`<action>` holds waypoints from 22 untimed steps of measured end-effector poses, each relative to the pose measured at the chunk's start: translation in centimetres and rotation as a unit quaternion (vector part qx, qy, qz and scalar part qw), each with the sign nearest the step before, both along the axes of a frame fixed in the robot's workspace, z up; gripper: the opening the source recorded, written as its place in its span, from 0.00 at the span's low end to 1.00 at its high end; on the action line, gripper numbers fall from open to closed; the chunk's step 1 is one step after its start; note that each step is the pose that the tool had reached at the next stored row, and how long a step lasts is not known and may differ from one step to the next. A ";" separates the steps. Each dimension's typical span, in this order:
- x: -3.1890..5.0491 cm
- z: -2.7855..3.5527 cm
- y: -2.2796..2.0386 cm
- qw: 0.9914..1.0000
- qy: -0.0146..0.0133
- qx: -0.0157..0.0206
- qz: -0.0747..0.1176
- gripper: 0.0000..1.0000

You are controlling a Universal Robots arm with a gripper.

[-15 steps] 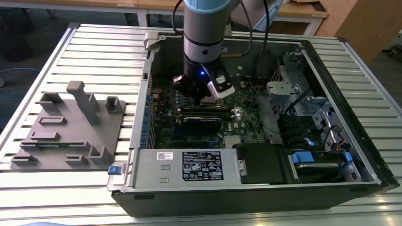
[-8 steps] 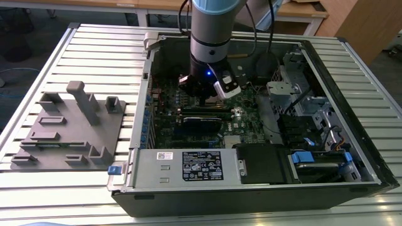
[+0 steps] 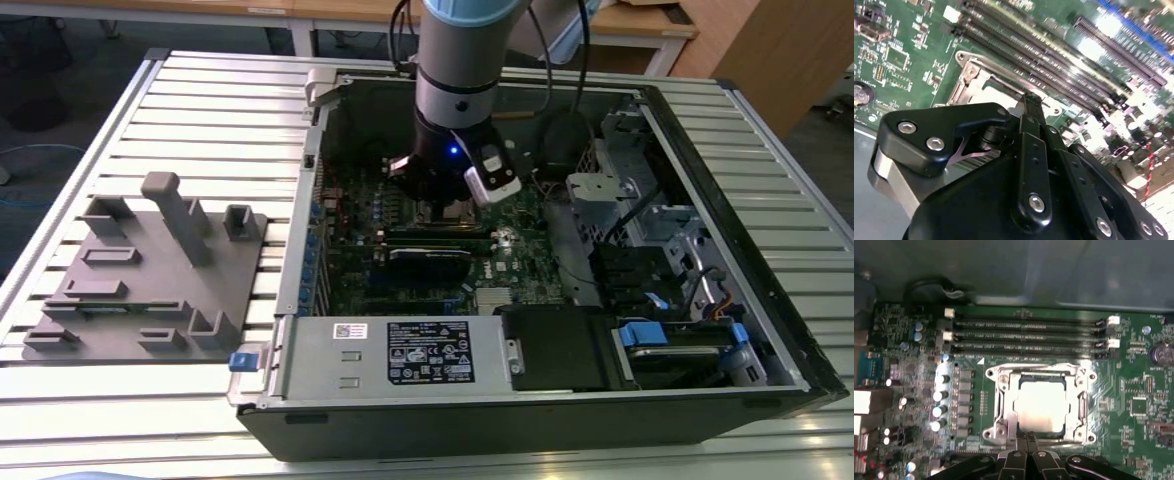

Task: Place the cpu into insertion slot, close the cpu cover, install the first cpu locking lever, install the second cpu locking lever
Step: 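Install the second cpu locking lever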

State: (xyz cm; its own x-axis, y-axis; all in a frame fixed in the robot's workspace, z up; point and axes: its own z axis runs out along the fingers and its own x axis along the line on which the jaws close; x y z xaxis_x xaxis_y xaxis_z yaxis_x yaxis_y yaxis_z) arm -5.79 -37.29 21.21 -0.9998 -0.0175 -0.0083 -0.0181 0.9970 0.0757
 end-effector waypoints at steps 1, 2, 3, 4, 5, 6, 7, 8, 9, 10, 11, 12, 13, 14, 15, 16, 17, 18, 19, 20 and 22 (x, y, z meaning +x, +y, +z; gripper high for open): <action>0.02 -0.01 0.21 1.000 0.000 0.000 0.000 0.10; 0.03 -0.03 0.45 1.000 0.000 -0.001 0.000 0.10; 0.04 -0.04 0.71 1.000 0.000 -0.001 0.000 0.10; 0.05 -0.06 0.98 1.000 0.000 -0.001 0.000 0.10; 0.06 -0.07 1.21 1.000 0.000 -0.001 0.000 0.10; 0.07 -0.08 1.38 1.000 0.000 -0.001 0.000 0.10; 0.08 -0.10 1.52 1.000 0.000 -0.001 0.000 0.10; 0.12 -0.11 1.65 1.000 0.000 -0.001 0.000 0.10; 0.21 -0.13 1.79 1.000 0.000 -0.001 0.000 0.10; 0.32 -0.15 1.93 1.000 0.000 -0.001 0.000 0.10; 0.45 -0.16 2.03 1.000 0.000 -0.001 0.000 0.10; 0.62 -0.18 2.08 1.000 0.000 -0.001 0.000 0.10; 0.82 -0.19 2.11 1.000 0.000 -0.001 0.000 0.10; 1.03 -0.20 2.12 1.000 0.000 -0.001 0.000 0.10; 1.19 -0.20 2.13 1.000 0.000 -0.001 0.000 0.10; 1.31 -0.21 2.14 1.000 0.000 -0.001 0.000 0.10; 1.43 -0.21 2.14 1.000 0.000 -0.001 0.000 0.10; 1.55 -0.22 2.14 1.000 0.000 -0.001 0.000 0.10; 1.63 -0.22 2.14 1.000 0.000 -0.001 0.000 0.10; 1.63 -0.21 2.14 1.000 0.000 -0.001 0.000 0.10; 1.63 -0.20 2.15 1.000 0.000 -0.001 0.000 0.10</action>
